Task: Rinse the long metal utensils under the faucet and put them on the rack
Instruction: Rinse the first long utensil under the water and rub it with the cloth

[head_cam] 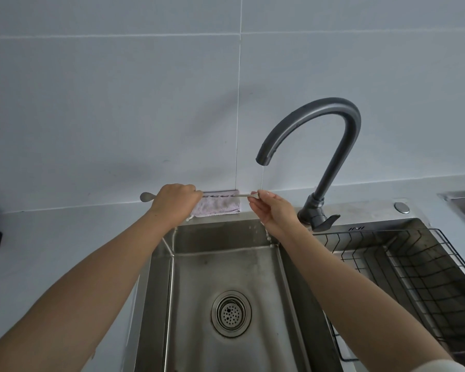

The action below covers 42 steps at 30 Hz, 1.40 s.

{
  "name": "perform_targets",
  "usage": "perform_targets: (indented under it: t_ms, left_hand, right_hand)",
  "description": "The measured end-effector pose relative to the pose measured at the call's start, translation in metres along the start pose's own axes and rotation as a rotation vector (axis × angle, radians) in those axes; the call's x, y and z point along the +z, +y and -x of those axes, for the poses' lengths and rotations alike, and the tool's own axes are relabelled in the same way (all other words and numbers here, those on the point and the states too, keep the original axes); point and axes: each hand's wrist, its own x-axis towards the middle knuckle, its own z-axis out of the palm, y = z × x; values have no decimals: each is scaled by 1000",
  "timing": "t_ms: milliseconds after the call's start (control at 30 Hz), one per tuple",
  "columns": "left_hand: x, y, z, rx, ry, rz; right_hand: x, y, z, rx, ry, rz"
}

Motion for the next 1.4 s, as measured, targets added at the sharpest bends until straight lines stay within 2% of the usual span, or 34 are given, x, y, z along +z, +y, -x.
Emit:
perform_targets:
  t_ms: [167,300,433,667,900,1067,1200,1333,1400]
  left_hand:
    - [2,4,2,-12,29,11]
    - [4,5,4,-26,29,30]
    - [4,8,5,-15,51,32]
    - [5,8,11,-5,35,1]
    - [8,17,5,-13,56,16]
    - [6,19,6,-9,52,9]
    - [6,16,6,-16,26,7]
    - [4,14,8,65,142,-36]
    - [7,12,7,78,251,6]
  right_hand:
    - [7,3,1,80,-31,22]
    - [7,1,3,38,-75,6]
    - [7,6,3,0,-26,-9]
    - [8,11,3,109,21,-30]
    - [7,11,5,-3,7,-130]
    - [11,9,8,63,111,-58]
    - [14,6,9,97,128,-54]
    - [17,4,11,88,125,-100]
    - [18,5,12,54,128,-115]
